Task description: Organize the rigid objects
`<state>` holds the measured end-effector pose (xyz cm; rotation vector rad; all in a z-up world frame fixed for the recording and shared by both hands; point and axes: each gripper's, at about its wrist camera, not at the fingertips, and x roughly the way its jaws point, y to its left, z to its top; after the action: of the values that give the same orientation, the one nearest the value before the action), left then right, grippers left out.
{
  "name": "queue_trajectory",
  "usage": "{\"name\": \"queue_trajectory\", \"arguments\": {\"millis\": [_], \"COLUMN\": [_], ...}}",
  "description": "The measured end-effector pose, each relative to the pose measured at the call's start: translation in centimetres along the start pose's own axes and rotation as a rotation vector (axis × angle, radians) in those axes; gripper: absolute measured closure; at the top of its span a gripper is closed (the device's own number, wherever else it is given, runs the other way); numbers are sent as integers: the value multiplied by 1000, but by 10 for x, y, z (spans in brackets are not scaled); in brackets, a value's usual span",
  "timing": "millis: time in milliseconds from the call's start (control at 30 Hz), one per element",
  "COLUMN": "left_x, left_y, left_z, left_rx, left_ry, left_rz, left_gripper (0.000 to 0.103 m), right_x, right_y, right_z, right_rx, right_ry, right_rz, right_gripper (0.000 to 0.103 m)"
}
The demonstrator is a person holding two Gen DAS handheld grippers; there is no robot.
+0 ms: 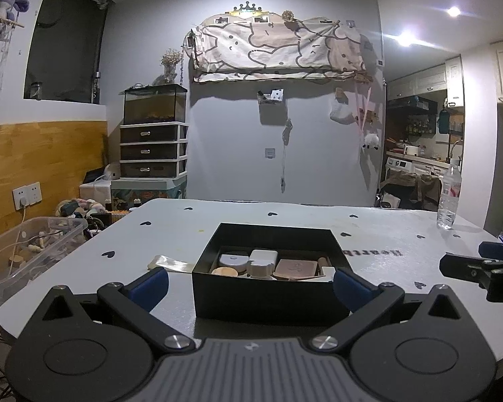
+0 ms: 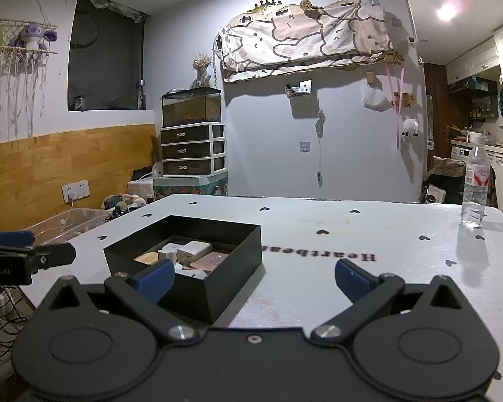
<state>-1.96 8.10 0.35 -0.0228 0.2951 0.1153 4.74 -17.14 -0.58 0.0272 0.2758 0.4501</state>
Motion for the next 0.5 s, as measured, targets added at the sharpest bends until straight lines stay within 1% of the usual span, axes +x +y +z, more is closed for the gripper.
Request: {"name": "queue_trajectory", "arguments": {"millis": [500], "left_x": [-3], "left_y": [7], "left_z": [-1], "left_rx": [-5], "left_ry": [-3], "left_rz": [5], "left_gripper": [0], "right_x": [-1], "right_y": [-1], "right_z": [1], "right_rx": [-1], "right_ry": [2], "right_rz": [-7], "right_gripper": [0]}}
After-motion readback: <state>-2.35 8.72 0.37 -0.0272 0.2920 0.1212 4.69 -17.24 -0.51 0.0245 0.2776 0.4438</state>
